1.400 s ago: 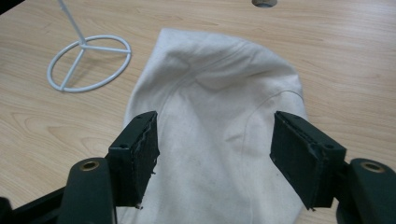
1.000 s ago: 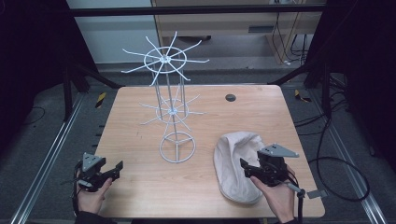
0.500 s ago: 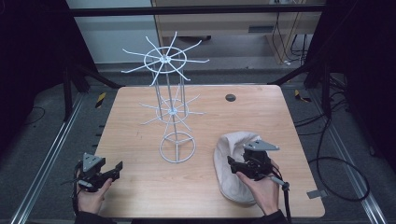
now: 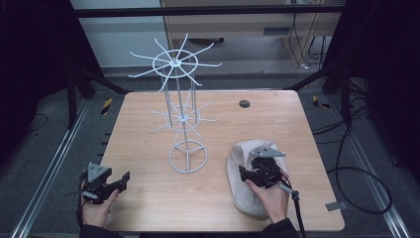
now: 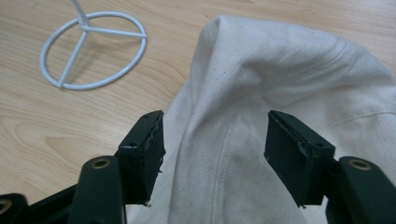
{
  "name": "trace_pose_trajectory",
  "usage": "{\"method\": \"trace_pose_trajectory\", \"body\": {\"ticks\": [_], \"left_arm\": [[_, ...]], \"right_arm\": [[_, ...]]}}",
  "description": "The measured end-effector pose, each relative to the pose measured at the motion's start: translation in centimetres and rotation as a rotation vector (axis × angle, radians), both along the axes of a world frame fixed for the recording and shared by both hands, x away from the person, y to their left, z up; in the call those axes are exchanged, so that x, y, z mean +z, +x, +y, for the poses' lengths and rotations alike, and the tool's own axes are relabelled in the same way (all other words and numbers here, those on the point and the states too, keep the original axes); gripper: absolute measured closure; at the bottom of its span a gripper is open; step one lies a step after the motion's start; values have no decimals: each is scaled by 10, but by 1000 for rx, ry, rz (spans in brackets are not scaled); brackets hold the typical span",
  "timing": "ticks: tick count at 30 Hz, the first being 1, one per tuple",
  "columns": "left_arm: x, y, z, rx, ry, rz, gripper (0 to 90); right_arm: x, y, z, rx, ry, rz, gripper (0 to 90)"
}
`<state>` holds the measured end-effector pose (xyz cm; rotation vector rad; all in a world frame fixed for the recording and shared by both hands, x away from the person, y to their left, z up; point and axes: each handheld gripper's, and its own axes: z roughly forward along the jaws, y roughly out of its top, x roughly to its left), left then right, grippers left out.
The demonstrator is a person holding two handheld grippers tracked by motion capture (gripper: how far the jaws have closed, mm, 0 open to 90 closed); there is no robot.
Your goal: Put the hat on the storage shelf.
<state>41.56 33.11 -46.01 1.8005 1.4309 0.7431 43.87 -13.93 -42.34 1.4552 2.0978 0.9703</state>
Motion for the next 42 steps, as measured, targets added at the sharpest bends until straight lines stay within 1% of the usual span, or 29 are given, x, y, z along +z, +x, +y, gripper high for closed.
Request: {"method": "trace_pose_trajectory", "body": {"ticks": [3, 5, 6, 8, 11, 12, 13, 15, 16, 17, 20, 23, 25, 27, 30, 31, 32, 33, 34, 35, 36, 37, 38, 39, 40, 41, 42], "left_arm": [[0, 0, 0, 0, -1, 0, 307], [0, 0, 0, -3, 0, 3, 308], [0, 0, 0, -3, 0, 3, 308], [0, 0, 0, -2, -4, 3, 308], [0, 0, 1, 1, -9, 5, 308], [0, 0, 1, 1, -9, 5, 308], [0, 0, 1, 1, -9, 5, 308], [0, 1, 1, 0, -11, 6, 308], [0, 1, 1, 0, -11, 6, 308], [0, 1, 1, 0, -12, 7, 308], [0, 1, 1, 0, -12, 9, 308], [0, 1, 2, 2, -14, 8, 308], [0, 0, 2, 4, -15, 7, 308], [0, 0, 2, 5, -16, 7, 308], [0, 0, 2, 3, -15, 6, 309], [0, 0, 2, 4, -14, 6, 309], [0, 0, 2, 4, -14, 6, 309], [0, 1, 1, 4, -15, 7, 309], [0, 1, 1, 4, -15, 7, 309], [0, 0, 1, 3, -12, 9, 309], [0, 0, 1, 3, -12, 9, 309], [0, 0, 1, 2, -13, 8, 310], [0, 0, 1, 0, -14, 7, 310], [0, 0, 1, 0, -13, 5, 310], [0, 0, 1, -1, -13, 5, 310], [0, 0, 1, -2, -12, 5, 310], [0, 0, 1, -3, -11, 4, 310]], "right_arm": [[-6, 3, 3, -12, -27, 25, 424], [-9, 5, 4, -8, -43, 32, 451], [-9, 5, 4, -8, -43, 32, 451], [-13, 6, 5, -8, -64, 46, 503], [-14, 7, 7, -6, -71, 66, 577], [-14, 7, 7, -6, -71, 66, 577], [-15, 7, 7, 1, -78, 75, 633], [-15, 7, 9, -2, -106, 83, 690], [-15, 7, 9, -2, -106, 83, 690], [-16, 6, 10, -2, -115, 86, 719], [-15, 6, 9, -6, -122, 90, 801], [-12, 6, 6, -22, -110, 93, 871], [-12, 6, 5, -24, -107, 92, 874], [-9, 4, 1, -28, -90, 83, 879], [-7, 3, -1, -29, -85, 77, 880], [-5, 1, -3, -24, -74, 68, 881], [-5, 1, -3, -24, -74, 68, 881], [-3, 0, -6, -20, -54, 61, 881], [-3, 0, -6, -20, -54, 61, 881], [-1, -1, -9, -15, -41, 48, 881], [-1, -1, -9, -15, -41, 48, 881], [1, -3, -12, -10, -29, 26, 882], [1, -3, -12, -10, -29, 26, 882], [3, -4, -15, -5, -15, 9, 882], [3, -4, -15, -5, -15, 9, 882], [6, -5, -18, -6, -1, -11, 882], [6, -5, -18, -6, -1, -11, 882]]}}
